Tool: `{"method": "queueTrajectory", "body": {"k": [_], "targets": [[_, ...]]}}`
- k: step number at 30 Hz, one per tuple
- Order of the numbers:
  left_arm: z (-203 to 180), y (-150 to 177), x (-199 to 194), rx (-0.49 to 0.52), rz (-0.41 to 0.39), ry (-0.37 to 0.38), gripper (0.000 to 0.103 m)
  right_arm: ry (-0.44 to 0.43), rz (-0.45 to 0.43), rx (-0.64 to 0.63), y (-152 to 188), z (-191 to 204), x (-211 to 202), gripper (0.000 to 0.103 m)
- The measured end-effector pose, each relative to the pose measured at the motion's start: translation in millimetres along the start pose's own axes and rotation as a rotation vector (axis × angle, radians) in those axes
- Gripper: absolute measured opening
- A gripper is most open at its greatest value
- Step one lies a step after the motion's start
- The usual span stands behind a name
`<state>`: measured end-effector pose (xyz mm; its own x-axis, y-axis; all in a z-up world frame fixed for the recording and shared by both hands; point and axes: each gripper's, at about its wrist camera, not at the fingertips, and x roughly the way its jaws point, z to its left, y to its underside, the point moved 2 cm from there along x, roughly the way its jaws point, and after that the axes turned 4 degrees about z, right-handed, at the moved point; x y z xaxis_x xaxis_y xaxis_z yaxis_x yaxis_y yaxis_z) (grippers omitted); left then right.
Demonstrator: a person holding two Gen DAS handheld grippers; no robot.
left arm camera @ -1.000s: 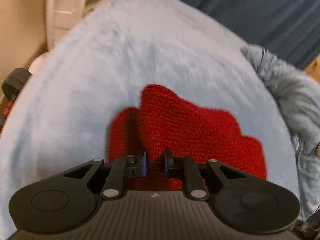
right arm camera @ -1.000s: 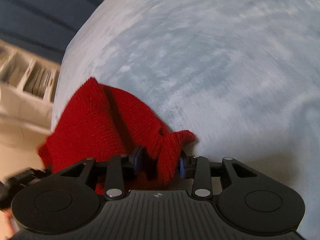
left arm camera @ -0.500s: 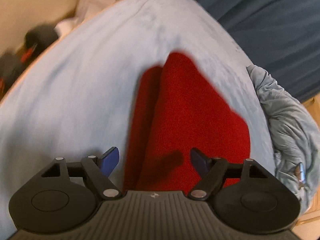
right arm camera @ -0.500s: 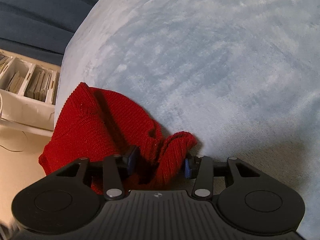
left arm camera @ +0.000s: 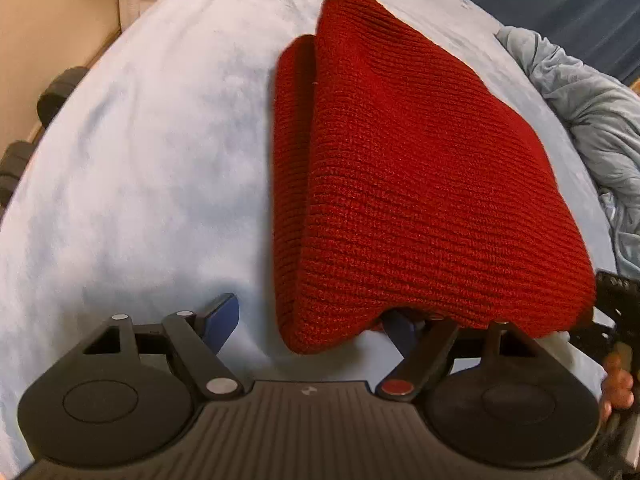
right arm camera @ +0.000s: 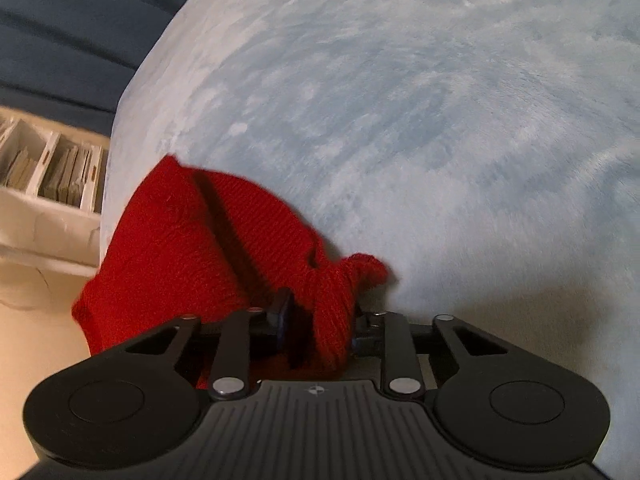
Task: Fold small clothes
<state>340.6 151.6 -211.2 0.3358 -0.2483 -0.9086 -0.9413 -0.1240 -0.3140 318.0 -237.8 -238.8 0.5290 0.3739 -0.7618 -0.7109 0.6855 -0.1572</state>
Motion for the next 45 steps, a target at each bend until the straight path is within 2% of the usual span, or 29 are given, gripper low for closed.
{"method": "queueTrajectory", "body": {"k": [4,6,8,10,12,14,18,21,24,27,30,32,45], "targets": [[12,1,-3,-0.047,0.016,0.006,0.085,-0.010,-0.015,0.012,6,-4,-1,0.030],[10,9,-8,-0.038,0.008,-0.029,0.088,-0.027,0.000,0.047,1,-10,-1,0.035],[11,20,-19,-0.049,0.000,-0.081,0.089,0.010,-0.009,0.026,-4,-8,-10,0.045],[9,35,-35,-0.072,-0.022,-0.114,0.089,0.060,-0.051,-0.065,-4,2,-28,0.057],[1,49,-53,-0.071,-0.054,-0.125,0.093,0.087,-0.101,-0.217,4,16,-53,0.071],[-10,63,-71,-0.053,-0.090,-0.154,0.103,0.104,-0.143,-0.389,20,31,-81,0.077],[-47,89,-109,0.039,-0.180,-0.180,0.103,0.135,-0.212,-0.673,66,49,-133,0.085],[-75,107,-135,0.097,-0.250,-0.207,0.103,0.153,-0.272,-0.766,100,50,-166,0.090],[-101,122,-151,0.153,-0.310,-0.251,0.103,0.155,-0.295,-0.774,126,49,-188,0.090],[-116,132,-149,0.170,-0.306,-0.286,0.103,0.181,-0.282,-0.801,146,56,-193,0.092],[-114,143,-151,0.097,-0.278,-0.254,0.103,0.214,-0.314,-0.840,162,63,-197,0.094],[-109,149,-155,0.067,-0.288,-0.244,0.103,0.211,-0.323,-0.870,168,67,-200,0.097],[-114,166,-184,0.107,-0.365,-0.349,0.103,0.182,-0.307,-0.897,193,70,-211,0.098]]}}
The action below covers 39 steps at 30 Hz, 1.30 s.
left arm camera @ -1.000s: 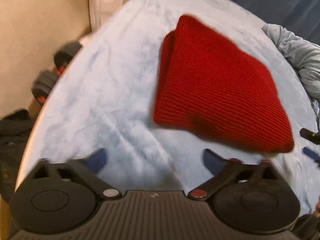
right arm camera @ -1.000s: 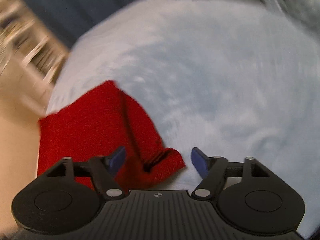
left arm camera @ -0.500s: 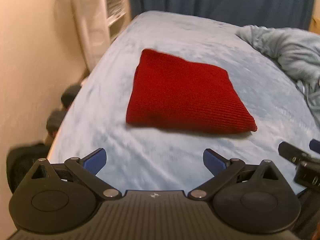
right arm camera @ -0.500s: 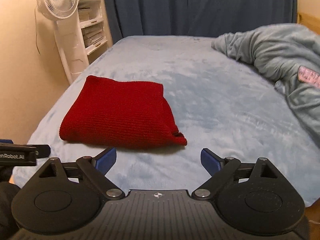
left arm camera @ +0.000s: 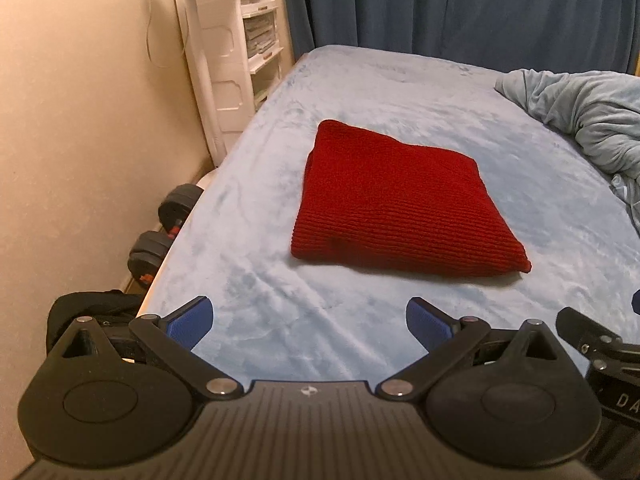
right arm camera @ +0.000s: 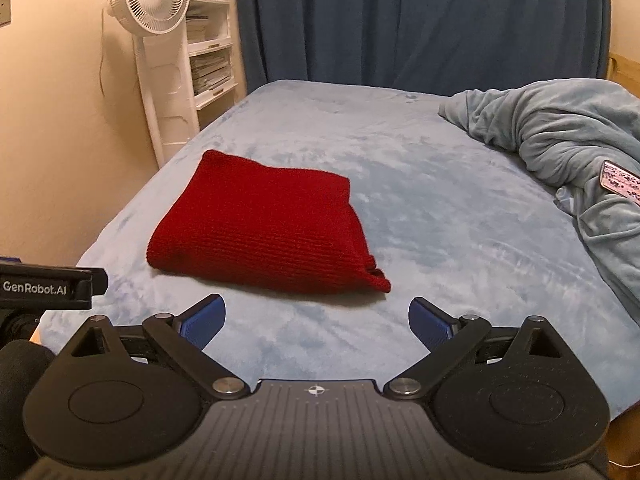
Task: Fold small clothes
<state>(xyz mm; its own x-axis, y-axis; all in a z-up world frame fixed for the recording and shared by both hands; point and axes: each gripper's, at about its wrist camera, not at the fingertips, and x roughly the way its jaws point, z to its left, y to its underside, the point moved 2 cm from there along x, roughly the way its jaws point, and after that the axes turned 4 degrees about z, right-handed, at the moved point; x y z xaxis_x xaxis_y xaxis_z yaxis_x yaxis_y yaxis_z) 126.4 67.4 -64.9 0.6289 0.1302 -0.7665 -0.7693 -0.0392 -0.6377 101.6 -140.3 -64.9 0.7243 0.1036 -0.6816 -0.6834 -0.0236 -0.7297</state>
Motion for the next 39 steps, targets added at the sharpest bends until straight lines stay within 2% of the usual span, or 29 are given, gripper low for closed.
{"method": "queueTrajectory", "body": {"k": [39], "targets": [[-1.3,6.3,-2.8,0.015,0.011,0.000,0.103,-0.008,0.029,-0.005,6.2,5.6,1.7,0.098]]}}
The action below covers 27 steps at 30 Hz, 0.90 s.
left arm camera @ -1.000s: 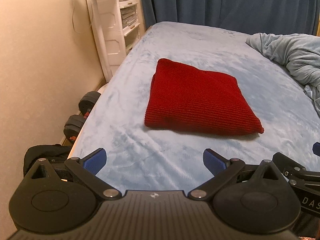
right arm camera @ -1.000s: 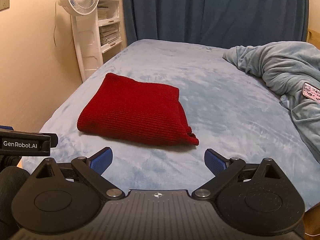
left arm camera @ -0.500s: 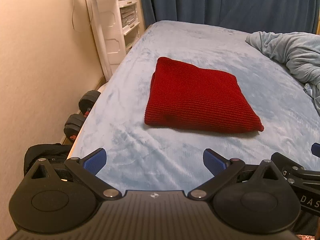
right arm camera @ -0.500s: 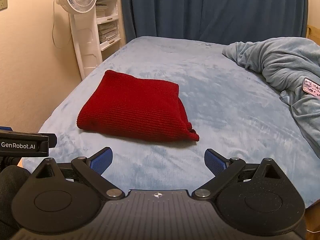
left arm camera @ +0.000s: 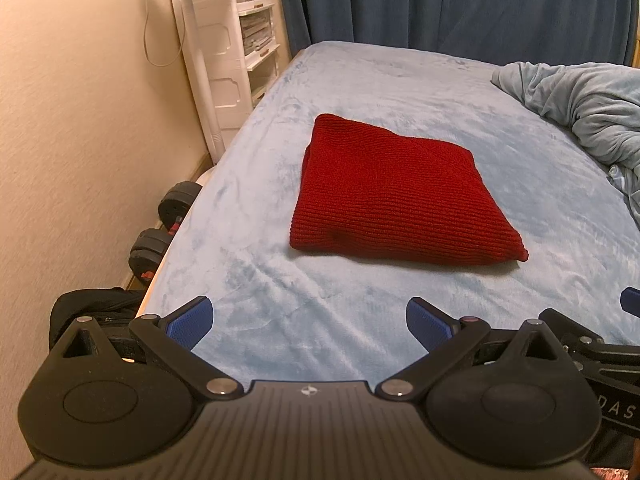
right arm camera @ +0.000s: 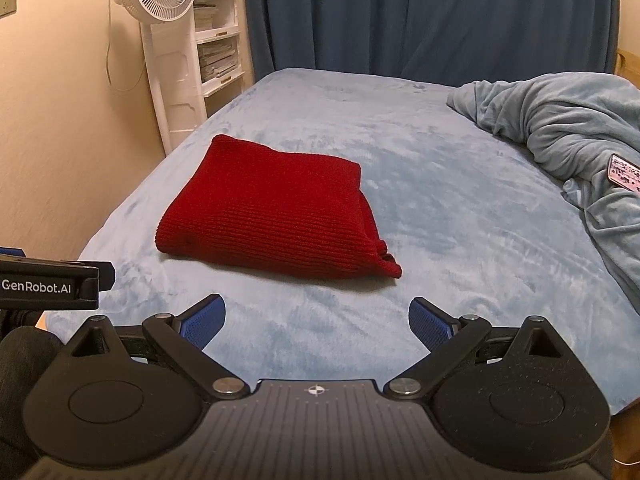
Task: Fold small clothes
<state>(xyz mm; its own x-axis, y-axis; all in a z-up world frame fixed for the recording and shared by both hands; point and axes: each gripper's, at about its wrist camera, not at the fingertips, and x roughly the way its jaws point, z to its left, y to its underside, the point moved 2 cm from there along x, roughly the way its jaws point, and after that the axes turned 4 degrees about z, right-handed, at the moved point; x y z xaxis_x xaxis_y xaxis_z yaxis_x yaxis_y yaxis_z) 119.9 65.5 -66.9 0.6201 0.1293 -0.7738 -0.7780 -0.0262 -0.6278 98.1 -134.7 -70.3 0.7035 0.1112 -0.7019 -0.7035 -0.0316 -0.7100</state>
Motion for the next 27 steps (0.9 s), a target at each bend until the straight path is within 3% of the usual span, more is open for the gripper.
{"method": "queueTrajectory", "body": {"k": [27], "targets": [[2.0,-1.3,0.1,0.012,0.004,-0.001,0.103,0.008,0.025,-0.023,-2.9,0.8,2.4,0.102]]}}
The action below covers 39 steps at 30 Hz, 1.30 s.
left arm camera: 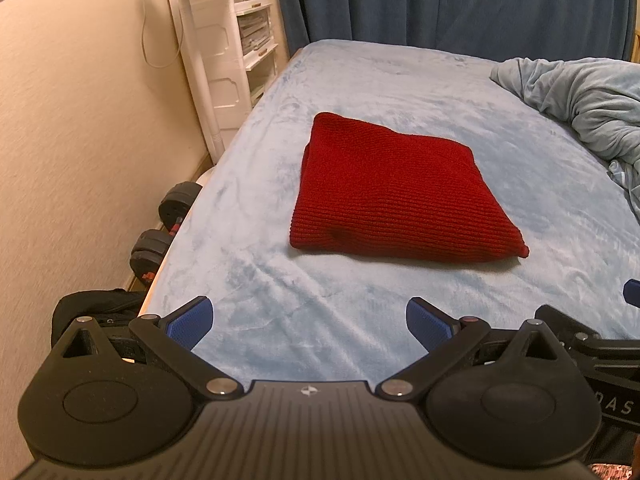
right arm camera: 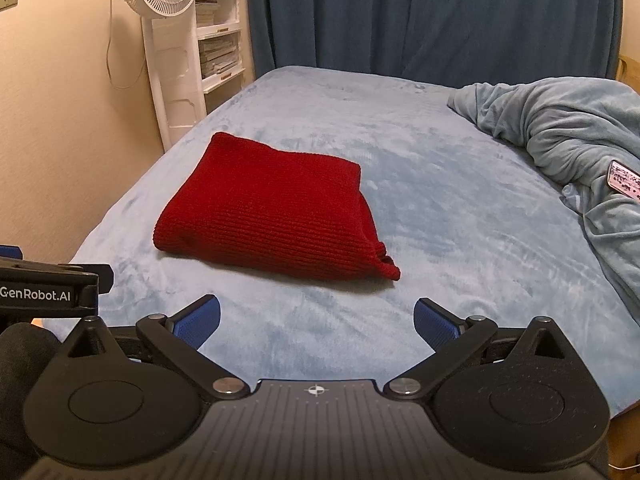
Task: Fold small clothes
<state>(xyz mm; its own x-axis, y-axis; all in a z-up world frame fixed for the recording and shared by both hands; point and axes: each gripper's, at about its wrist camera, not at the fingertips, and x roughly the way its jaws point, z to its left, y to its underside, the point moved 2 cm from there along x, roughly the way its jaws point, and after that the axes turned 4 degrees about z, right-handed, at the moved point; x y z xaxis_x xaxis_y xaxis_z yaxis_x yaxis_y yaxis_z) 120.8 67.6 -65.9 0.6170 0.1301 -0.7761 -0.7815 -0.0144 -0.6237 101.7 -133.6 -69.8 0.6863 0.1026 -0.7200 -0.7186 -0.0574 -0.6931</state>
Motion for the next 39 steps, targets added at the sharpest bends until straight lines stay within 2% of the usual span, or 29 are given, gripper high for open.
{"method": "queueTrajectory", "body": {"k": [14,39], "targets": [[1.1,1.2,1.1,0.003,0.005,0.000,0.103,-0.013,-0.030,0.012,-1.9,-2.0,-2.1,0.102],[0.4,4.2,3.1,0.015,0.015,0.002,0.103,-0.017,-0.024,0.018,-2.7,0.4,-1.8,0.102]]}}
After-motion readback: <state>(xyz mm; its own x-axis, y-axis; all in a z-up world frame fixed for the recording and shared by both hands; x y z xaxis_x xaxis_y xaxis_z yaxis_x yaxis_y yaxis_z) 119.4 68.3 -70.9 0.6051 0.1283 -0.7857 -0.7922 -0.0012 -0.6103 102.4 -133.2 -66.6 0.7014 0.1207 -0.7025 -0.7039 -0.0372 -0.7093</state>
